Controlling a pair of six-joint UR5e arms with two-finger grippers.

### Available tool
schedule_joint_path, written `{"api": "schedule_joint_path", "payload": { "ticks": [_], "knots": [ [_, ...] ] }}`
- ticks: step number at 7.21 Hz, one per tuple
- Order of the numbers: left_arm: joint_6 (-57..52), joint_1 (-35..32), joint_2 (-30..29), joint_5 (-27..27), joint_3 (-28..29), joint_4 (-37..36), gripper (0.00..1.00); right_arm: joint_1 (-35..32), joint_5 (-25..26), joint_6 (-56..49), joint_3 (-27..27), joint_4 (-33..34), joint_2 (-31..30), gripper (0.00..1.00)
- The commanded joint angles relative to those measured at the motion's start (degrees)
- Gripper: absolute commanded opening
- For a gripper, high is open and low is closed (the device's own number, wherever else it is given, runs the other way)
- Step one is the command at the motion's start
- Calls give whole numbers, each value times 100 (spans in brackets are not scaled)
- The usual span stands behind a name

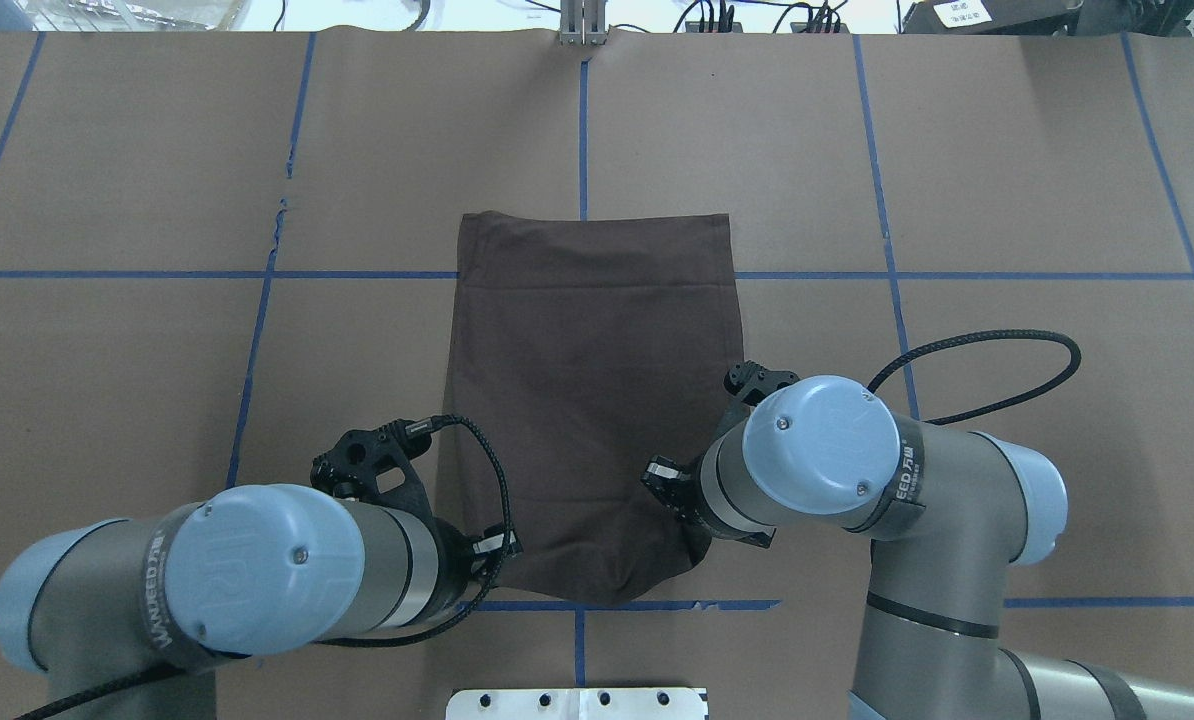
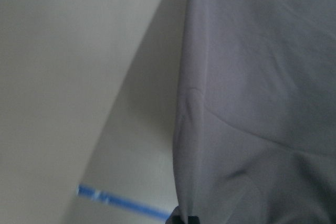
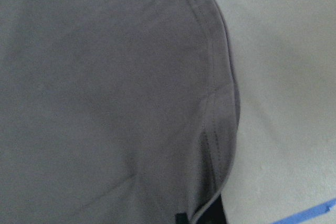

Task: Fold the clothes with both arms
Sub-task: 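Lift the near edge with both grippers and fold it toward the far edge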

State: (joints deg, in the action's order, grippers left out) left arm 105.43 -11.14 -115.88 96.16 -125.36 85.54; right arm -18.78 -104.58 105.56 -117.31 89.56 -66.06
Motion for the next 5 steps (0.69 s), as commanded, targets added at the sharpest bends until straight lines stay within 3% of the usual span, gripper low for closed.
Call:
{"api": "schedule_joint_path", "payload": {
  "ticks": [1,4,5],
  "knots": [
    [169,505,153,16,-489,-354,0,146,-351,-9,-773,0,-284,0],
    [74,106,145,8,-517,-345,0,0,-318,-96,-418,-96,-136,0],
    [-92,-471,67,34,-264,-275,0,-455,-361,-88,98,-888,-118,0]
  ]
}}
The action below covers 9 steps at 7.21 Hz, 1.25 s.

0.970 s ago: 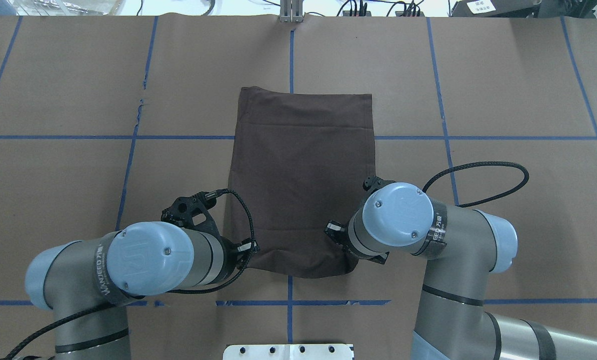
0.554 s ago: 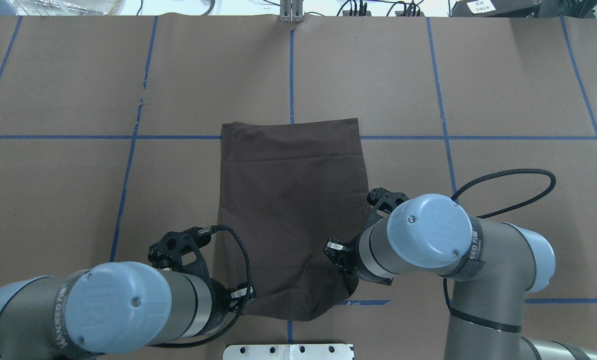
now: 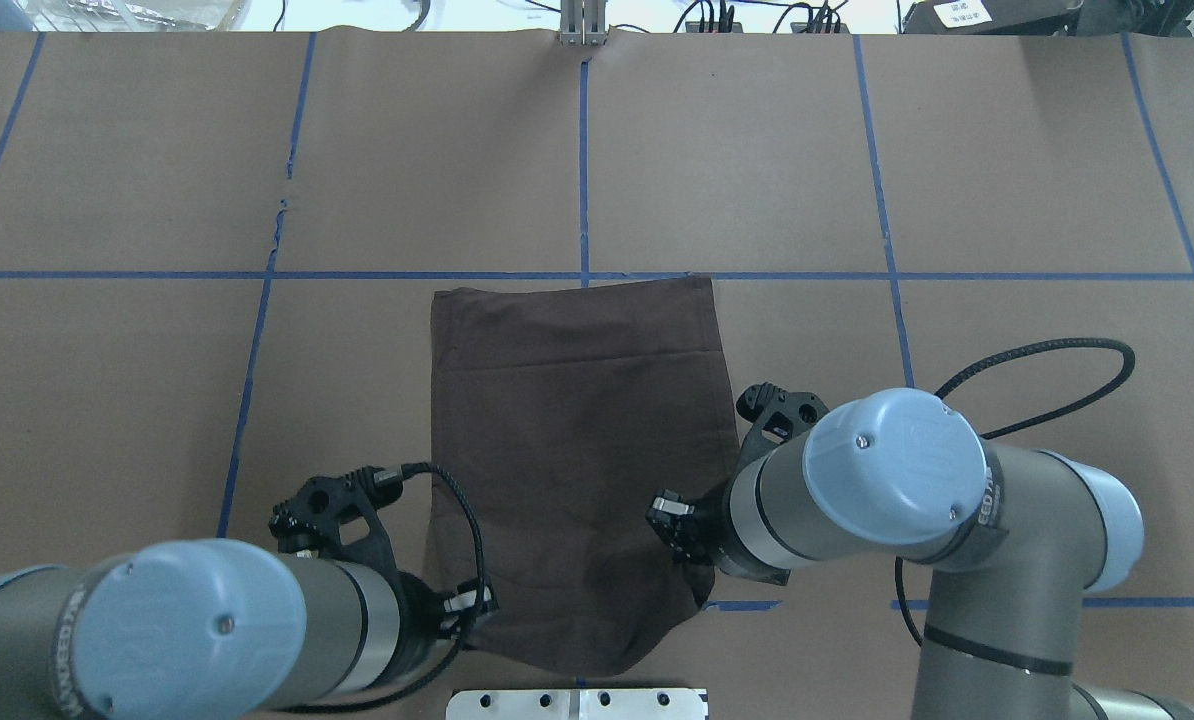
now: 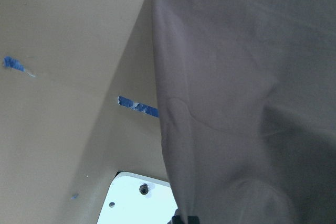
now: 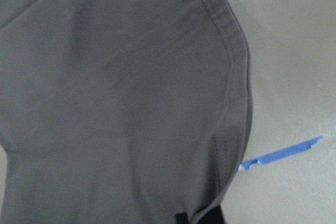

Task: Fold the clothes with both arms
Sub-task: 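Lift the near edge with both grippers and fold it toward the far edge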

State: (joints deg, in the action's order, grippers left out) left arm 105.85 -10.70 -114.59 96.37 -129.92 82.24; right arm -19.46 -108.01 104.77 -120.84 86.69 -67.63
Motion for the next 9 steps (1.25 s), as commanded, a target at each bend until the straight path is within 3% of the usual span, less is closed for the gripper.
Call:
{"api": "schedule_joint_path", "payload": {
  "ticks": [1,3,5,7,9],
  "knots": [
    [-309,-1069,-203,57,743,359,0,-800,-158,-1,961,-1131,57,0],
    [-468,-1522,-248,224,1791,1395,0,-1312,-352,-62,1796,-1163,572,0],
    [-582,-1777,-248,224,2136,1847,0,-1568,-361,-71,2850,-1172,1275,0],
    [-609,-1866,-406,224,2277,1891,0,-1735,-414,-71,3241,-1180,1489,0],
    [-627,-2250,-957,233,3195,2084,0,-1999,-799,-402,3451,-1163,1620,0]
  ]
}}
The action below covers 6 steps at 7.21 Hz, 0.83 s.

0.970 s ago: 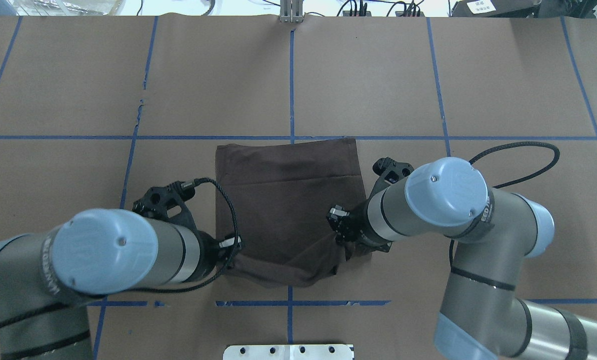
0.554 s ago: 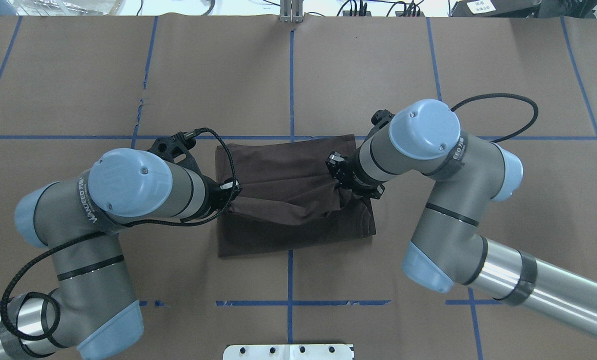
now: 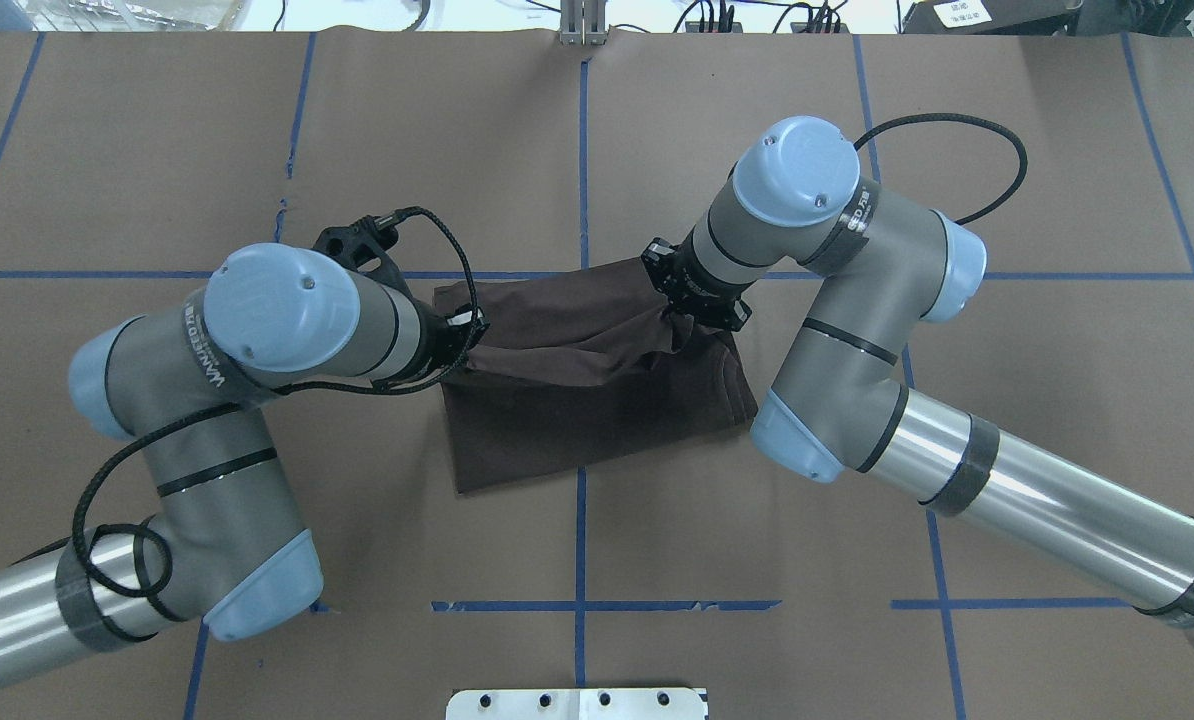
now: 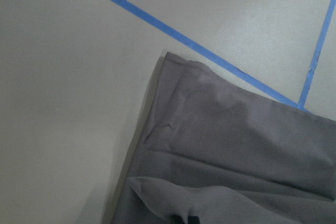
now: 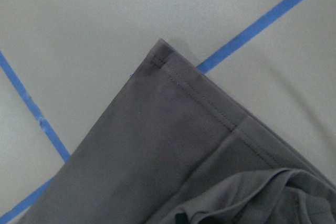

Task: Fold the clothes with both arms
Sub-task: 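Release the folded edge and raise both grippers away from the shirt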

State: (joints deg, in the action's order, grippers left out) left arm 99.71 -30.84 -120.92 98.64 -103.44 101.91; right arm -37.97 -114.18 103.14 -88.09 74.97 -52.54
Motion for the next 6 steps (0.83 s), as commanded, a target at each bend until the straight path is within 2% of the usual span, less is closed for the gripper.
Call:
{"api": "schedule_joint_path", "payload": {
  "ticks": [1,2,3,4,5,6],
  "knots": [
    [-13,-665,-675,24,1397,345,2,-245,-184,-772,691,9,374,99],
    [-813,-904,-827,76,2136,799,99,-402,-236,-1064,1375,9,750,100],
    [-1187,-1307,-889,120,2587,1056,100,-665,-576,-1389,1965,9,1033,100],
    [-1451,-1328,-890,190,2670,1294,100,-894,-901,-1575,1988,18,1053,100],
    [-1463,-1320,-890,504,2662,1331,100,-1001,-1279,-1586,1945,35,1053,100],
    [-1471,-1319,-898,629,2601,1331,100,-1054,-1300,-1595,1788,62,1044,100]
  ]
}}
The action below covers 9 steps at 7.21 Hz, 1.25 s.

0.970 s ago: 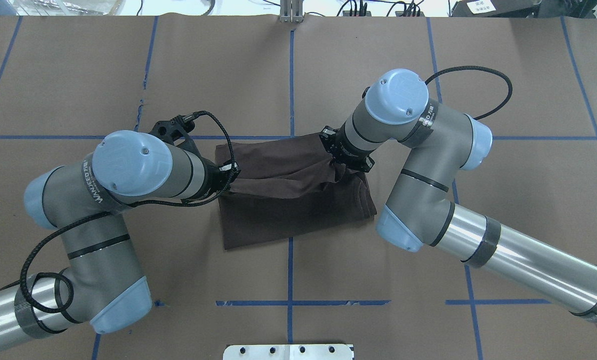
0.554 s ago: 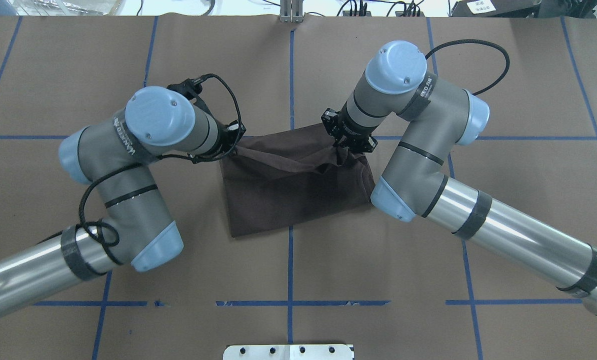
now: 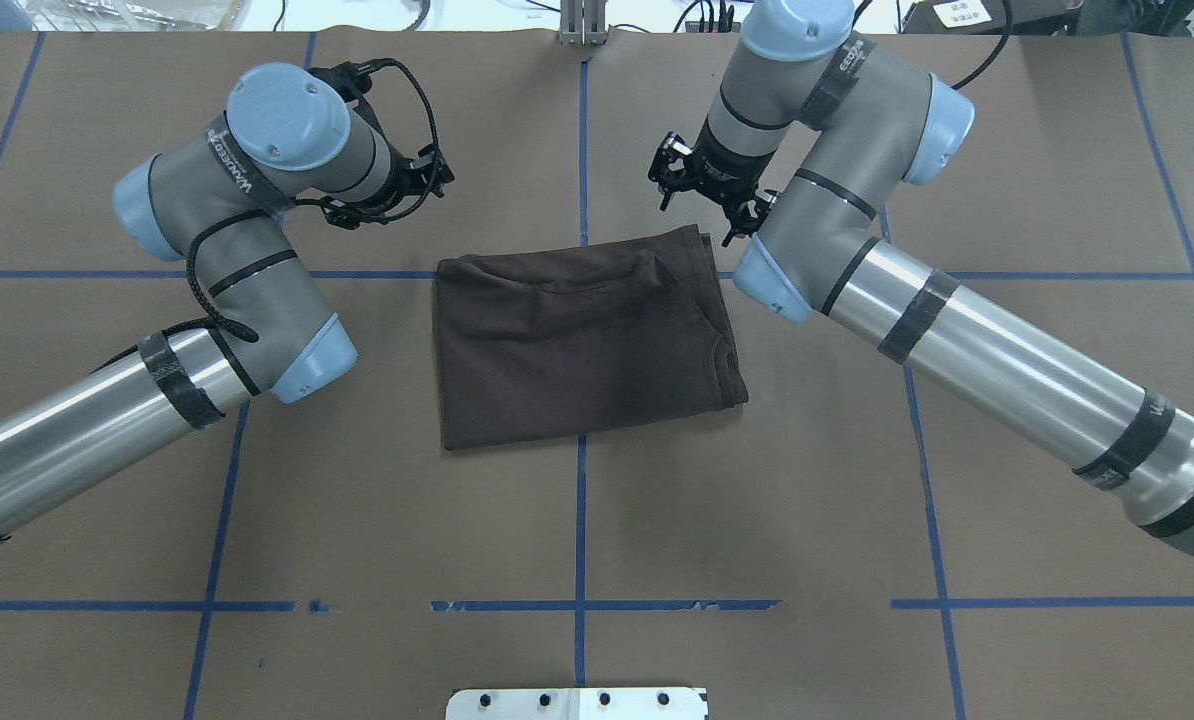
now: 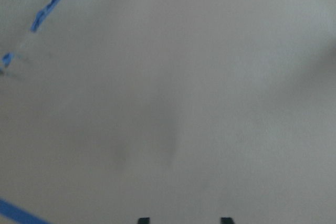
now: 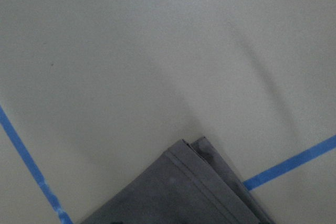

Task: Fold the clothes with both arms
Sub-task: 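Release the folded edge and raise both grippers away from the shirt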

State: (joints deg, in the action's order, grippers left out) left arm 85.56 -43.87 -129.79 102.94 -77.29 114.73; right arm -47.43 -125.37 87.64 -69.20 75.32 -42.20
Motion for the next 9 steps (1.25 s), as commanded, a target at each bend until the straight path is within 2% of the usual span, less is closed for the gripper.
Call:
{"api": "schedule_joint_path", "payload": {
  "ticks": [1,2,3,4,5,6,7,8,9],
  "knots": [
    [-196,-34,41,348,-136,41,100,-143,-120,-54,-224,26,-25,100],
    [-650,-51,224,393,-450,6,100,-361,-111,-176,-338,44,-103,100],
    [-1125,-173,652,403,-1010,-12,100,-624,-128,-716,-679,53,-505,100],
    [-1878,-436,1065,490,-1503,-47,100,-1010,-163,-1592,-978,53,-1022,100],
    [-2755,-908,1618,821,-1882,-56,100,-1475,-198,-2706,-1068,53,-1488,100],
    [-3747,-1444,2154,1138,-2112,-64,100,-1888,-216,-3735,-1104,61,-1867,100],
    [-4915,-2075,2542,1402,-2080,-108,100,-2310,-346,-4876,-1139,183,-2280,100],
    [-6257,-2673,2668,1457,-2036,-752,100,-2810,-435,-6419,-1261,437,-2876,100],
    [-7846,-3184,2678,1449,-2035,-1394,100,-3416,-636,-7618,-1306,1022,-3056,100]
  ]
}}
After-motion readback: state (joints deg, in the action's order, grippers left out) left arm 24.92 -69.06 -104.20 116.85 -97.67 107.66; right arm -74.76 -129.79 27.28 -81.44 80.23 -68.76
